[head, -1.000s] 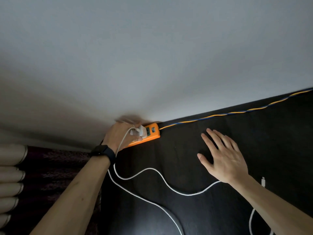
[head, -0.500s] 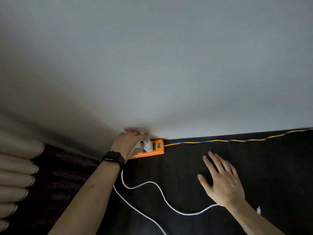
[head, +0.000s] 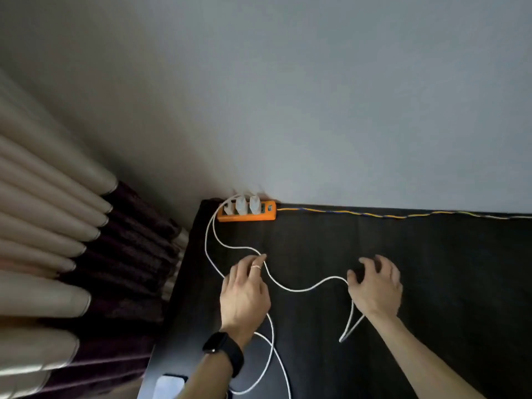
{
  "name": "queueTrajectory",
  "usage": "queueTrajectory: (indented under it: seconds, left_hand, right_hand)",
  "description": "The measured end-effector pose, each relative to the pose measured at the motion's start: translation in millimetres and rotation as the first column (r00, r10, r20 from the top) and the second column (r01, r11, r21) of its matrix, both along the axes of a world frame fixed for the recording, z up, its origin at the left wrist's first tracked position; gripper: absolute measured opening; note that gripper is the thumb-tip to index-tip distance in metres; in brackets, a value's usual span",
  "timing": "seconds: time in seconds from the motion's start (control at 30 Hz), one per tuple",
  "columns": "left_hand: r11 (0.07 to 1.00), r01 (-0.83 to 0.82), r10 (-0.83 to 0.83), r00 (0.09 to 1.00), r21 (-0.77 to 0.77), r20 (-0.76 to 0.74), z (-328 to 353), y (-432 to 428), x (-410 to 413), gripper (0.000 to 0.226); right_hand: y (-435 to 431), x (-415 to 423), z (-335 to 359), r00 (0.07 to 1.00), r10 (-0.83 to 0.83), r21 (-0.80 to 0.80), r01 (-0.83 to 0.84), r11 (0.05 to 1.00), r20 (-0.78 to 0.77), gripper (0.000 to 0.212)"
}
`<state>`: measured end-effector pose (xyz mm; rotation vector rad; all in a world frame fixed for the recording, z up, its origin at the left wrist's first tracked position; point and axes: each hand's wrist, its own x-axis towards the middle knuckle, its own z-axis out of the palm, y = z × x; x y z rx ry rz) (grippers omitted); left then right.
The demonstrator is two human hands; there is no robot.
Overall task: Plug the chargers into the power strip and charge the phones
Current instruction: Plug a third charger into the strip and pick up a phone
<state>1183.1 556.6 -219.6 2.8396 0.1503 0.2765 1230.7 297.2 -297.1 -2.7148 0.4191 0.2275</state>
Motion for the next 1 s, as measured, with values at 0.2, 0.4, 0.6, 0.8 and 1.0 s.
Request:
queueTrajectory:
  seconds: [0.2, 0.4, 0.6, 0.8, 1.0]
  left_hand:
    - [0.988, 0.009, -0.072, 0.906, -0.152, -0.417, -60.3, -70.1, -160.8, 0.058]
    - [0.997, 0.022, -0.06, 0.828, -0.075, -0.557, -73.9, -70.0, -253.9, 0.06]
    - [0.998, 0.059, -0.067, 0.748, -0.034, -0.661, -70.6, -74.3, -279.7, 0.081]
    - [0.997, 0.039, 0.028, 0.67, 0.073, -0.741, -69.0, -93.7, -268.5, 0.112]
    - [0.997, -0.042, 0.082, 0.6, 0.072, -0.796, -69.2, -110.1, -272.5, 0.126]
  right_hand:
    - [-20.7, -92.8, -21.9, 0.986, -0.006, 0.042, 0.013, 0.999, -0.165, 0.044]
    - [-31.6, -156.4, -30.7, 0.987, 0.136, 0.031, -0.134, 0.99, -0.081, 0.041]
    - [-41.5, -240.1, -18.3, 0.961, 0.211, -0.223, -0.249, 0.942, -0.181, 0.019]
    - [-33.7, -317.6, -9.0, 0.933, 0.092, -0.191, -0.166, 0.967, -0.348, 0.014]
    - [-2.5, -343.3, 39.8, 0.897, -0.274, 0.403, 0.407, 0.82, -0.348, 0.003]
